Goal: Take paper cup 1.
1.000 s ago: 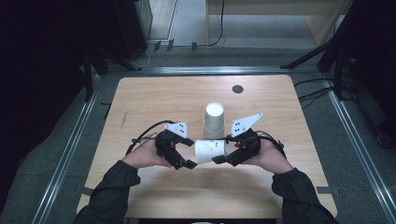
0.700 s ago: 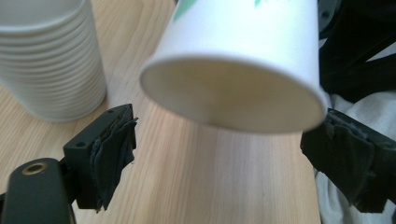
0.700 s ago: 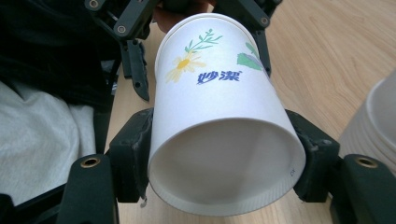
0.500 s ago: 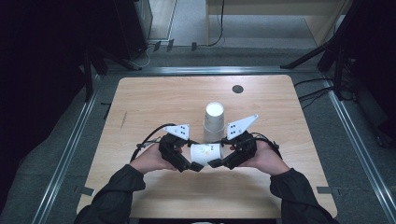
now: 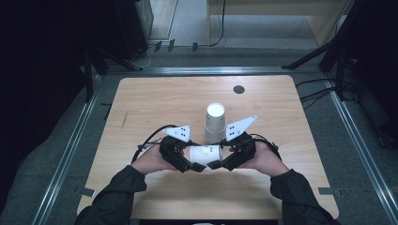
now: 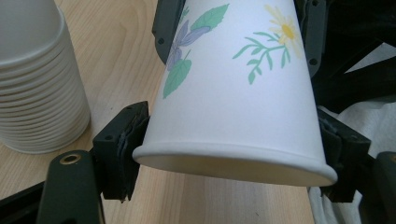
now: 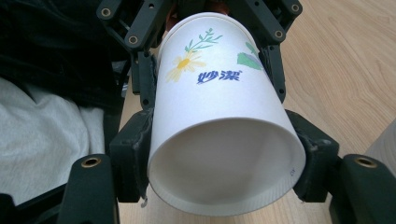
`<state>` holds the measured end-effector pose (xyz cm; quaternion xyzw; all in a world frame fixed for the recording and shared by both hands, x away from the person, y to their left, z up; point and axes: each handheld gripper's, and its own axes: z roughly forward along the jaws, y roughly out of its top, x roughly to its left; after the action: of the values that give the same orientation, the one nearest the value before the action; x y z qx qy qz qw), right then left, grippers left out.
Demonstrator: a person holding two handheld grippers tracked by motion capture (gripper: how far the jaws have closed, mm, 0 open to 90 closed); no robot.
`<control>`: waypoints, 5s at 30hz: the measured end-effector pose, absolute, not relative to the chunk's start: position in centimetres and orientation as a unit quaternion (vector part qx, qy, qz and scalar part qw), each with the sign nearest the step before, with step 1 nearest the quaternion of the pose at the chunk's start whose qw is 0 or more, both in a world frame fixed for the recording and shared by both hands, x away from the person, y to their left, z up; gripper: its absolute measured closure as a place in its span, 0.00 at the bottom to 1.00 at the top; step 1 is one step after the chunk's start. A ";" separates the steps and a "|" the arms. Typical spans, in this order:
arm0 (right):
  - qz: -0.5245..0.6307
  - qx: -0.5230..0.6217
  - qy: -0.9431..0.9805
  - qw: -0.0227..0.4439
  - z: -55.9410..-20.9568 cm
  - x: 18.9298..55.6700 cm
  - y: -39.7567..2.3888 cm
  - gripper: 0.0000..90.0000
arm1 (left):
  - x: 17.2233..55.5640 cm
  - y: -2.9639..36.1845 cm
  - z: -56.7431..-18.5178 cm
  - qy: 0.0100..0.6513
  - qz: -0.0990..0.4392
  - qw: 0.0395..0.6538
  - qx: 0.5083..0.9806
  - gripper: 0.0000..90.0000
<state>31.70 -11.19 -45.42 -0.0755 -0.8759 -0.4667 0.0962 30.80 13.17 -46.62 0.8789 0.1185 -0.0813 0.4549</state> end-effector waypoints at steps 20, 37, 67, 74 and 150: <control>-0.448 -0.101 -0.884 0.087 -45.9 32.0 -11.4 0.27 | 31.5 15.2 -44.7 0.134 -0.065 0.430 0.891 0.29; -0.439 -0.103 -0.890 0.070 -46.3 31.9 -11.4 0.27 | 31.8 14.3 -42.1 0.111 -0.037 0.342 0.932 0.29; -0.410 -0.063 -0.906 0.084 -47.7 31.3 -9.3 0.39 | 31.5 10.6 -44.8 0.087 -0.077 0.250 0.961 0.29; -0.417 -0.057 -0.904 0.079 -47.4 31.2 -9.5 0.39 | 31.5 10.8 -44.6 0.089 -0.072 0.271 0.956 0.24; -0.441 -0.093 -0.889 0.079 -46.6 32.2 -11.0 0.30 | 31.5 14.9 -43.3 0.154 -0.064 0.413 0.895 0.27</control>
<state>32.21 -11.00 -46.57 -0.0928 -0.8894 -0.4405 0.0790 31.55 14.91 -43.27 0.8953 0.1544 -0.0637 0.4129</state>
